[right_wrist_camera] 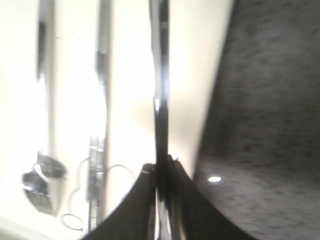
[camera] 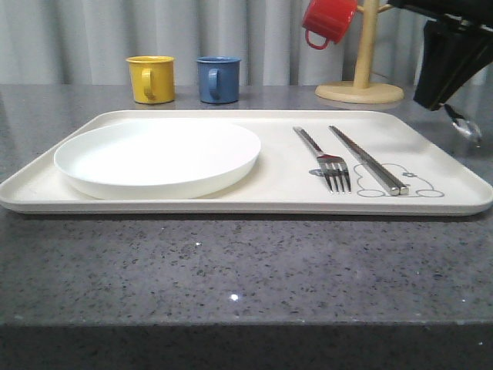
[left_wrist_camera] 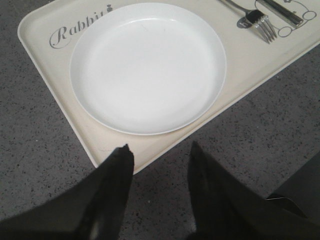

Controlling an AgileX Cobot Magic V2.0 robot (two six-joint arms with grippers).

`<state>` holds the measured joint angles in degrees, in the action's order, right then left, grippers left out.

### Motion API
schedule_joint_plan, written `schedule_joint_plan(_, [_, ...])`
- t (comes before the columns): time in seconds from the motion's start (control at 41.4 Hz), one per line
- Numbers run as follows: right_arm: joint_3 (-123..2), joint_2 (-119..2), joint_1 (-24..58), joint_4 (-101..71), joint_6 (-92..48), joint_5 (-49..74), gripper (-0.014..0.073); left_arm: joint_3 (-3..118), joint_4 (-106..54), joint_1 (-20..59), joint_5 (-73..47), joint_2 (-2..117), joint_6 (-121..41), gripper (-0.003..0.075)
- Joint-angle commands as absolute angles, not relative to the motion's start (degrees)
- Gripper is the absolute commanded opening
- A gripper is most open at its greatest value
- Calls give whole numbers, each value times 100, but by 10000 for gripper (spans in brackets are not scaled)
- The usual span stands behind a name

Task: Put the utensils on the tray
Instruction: 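Grasp the silver spoon with the right gripper and lift it, then lower the spoon onto the tray beside the chopsticks and release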

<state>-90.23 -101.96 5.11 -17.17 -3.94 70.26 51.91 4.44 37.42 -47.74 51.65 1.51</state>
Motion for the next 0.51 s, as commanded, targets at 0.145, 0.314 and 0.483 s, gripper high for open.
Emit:
schedule_joint_plan(0.145, [-9196, -10247, 910, -1843, 255, 7466, 14, 5342, 479, 3777, -4384, 5120, 204, 284])
schedule_joint_plan(0.314, [-9196, -10503, 915, -1826, 348, 7467, 20, 5342, 479, 3777, -4384, 5120, 204, 284])
schedule_joint_plan(0.483, [-9196, -10537, 915, -1711, 348, 7461, 167, 5342, 479, 3777, -4384, 5120, 204, 284])
